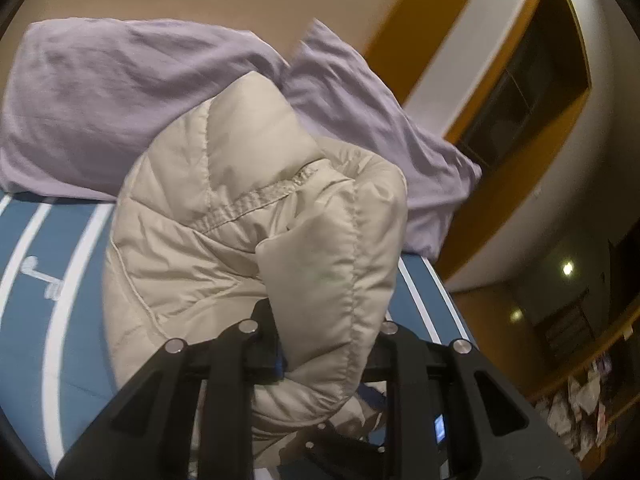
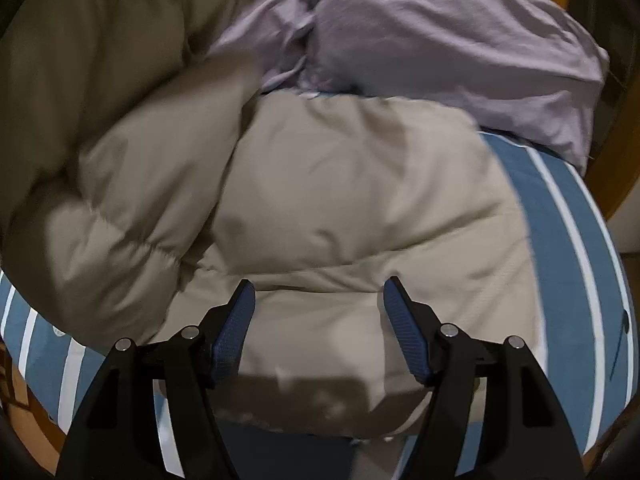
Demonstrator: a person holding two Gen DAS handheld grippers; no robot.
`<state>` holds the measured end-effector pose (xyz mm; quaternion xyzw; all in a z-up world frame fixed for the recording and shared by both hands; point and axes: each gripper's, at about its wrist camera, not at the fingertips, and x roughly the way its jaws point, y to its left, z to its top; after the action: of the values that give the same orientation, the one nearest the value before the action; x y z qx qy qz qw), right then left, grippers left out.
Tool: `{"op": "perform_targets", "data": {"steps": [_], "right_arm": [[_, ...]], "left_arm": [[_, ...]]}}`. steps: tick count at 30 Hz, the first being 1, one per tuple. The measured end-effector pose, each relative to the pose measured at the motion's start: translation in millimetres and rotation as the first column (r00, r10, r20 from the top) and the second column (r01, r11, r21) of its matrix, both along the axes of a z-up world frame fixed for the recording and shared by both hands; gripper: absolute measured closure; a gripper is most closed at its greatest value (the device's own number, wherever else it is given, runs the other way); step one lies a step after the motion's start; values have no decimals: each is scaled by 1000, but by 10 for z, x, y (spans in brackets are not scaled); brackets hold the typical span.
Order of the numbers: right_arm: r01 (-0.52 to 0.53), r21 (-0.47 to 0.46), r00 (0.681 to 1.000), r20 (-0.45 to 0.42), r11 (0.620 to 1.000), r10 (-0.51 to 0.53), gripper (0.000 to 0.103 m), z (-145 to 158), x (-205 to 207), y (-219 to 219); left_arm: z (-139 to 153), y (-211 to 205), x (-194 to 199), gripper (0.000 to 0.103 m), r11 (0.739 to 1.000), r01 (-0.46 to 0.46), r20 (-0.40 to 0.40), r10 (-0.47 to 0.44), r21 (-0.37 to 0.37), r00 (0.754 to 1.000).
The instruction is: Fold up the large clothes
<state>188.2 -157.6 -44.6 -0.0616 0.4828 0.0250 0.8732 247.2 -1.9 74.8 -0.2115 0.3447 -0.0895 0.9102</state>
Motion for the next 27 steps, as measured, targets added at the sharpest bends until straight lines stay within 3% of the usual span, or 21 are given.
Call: {"op": "perform_targets", "data": {"steps": [9,15,22,23,27], "right_arm": [[196,-62,978,76,979,-192,35,179,-193,-721],[355,-39,933,78,934,-352,35,226,-431,-1223],[442,-21,895,83,897,-439,34,291,-558,-1523],[450,-17,891,83,893,-447,35,295,-561,-1547],[466,7,881,84,885,-465,35,320,-542,-1609]], "left_arm": [[-294,-681,300,79,986,159,-83,-154,51,985],[-531,-1232,391,79,958,263,-157,-243,119,957],[-581,-1583,315,73,915,308,-202,-260,261,944],[-542,-1596,319,69,909,306,-208,-253,282,945],[-302,-1533,211,31,907,309,-172,-269,285,948]]}}
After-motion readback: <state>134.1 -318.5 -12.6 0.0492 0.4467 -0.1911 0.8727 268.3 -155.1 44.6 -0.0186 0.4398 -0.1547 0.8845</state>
